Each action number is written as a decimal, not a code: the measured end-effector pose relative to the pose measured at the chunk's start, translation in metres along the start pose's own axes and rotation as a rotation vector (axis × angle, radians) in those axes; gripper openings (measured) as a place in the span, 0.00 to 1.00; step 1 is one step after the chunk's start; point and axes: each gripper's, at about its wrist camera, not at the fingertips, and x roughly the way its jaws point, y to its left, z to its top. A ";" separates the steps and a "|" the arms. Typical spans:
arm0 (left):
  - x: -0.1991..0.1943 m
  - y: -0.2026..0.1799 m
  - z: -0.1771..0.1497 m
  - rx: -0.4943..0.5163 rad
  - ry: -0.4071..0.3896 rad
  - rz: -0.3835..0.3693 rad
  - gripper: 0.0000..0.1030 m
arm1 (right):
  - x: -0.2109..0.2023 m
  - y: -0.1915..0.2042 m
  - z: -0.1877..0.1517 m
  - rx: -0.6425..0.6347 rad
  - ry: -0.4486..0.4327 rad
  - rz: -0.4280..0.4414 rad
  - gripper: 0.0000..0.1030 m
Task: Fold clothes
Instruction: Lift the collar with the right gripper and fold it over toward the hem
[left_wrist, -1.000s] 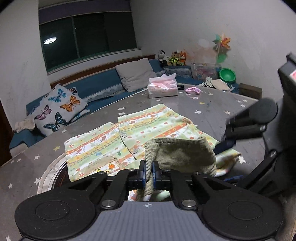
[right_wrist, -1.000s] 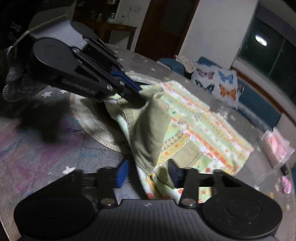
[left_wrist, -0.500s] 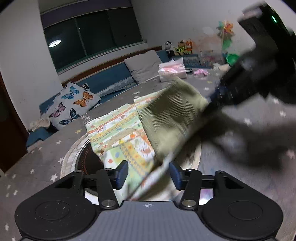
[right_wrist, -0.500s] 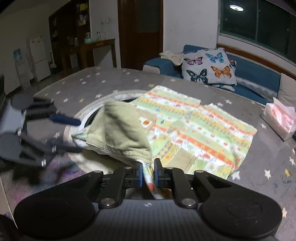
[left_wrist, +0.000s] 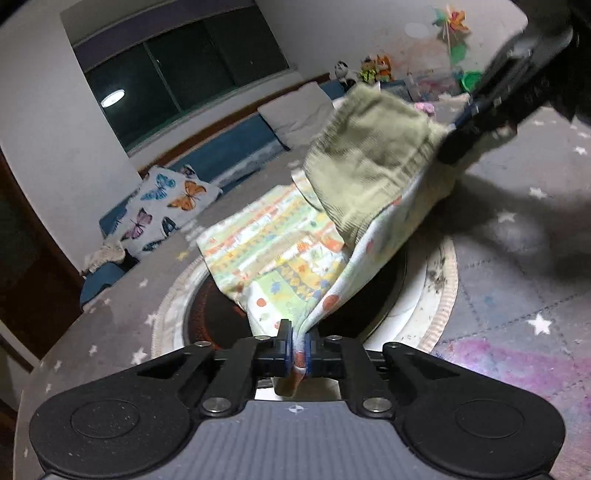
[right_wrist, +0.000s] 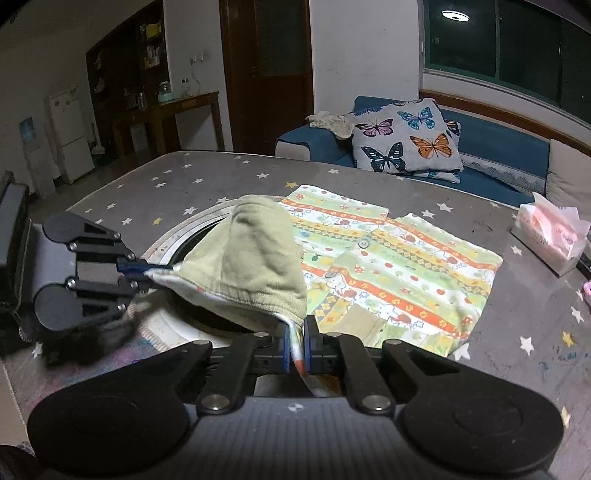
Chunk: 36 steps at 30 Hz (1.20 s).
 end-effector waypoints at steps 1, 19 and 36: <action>-0.006 0.000 0.001 -0.005 -0.006 -0.002 0.06 | -0.006 0.003 -0.002 -0.001 -0.003 0.005 0.06; -0.146 -0.020 0.013 -0.032 -0.033 -0.075 0.05 | -0.101 0.049 -0.030 -0.016 -0.060 0.086 0.04; 0.012 0.069 0.048 -0.266 0.122 -0.043 0.06 | 0.035 -0.019 0.071 -0.001 0.023 0.029 0.03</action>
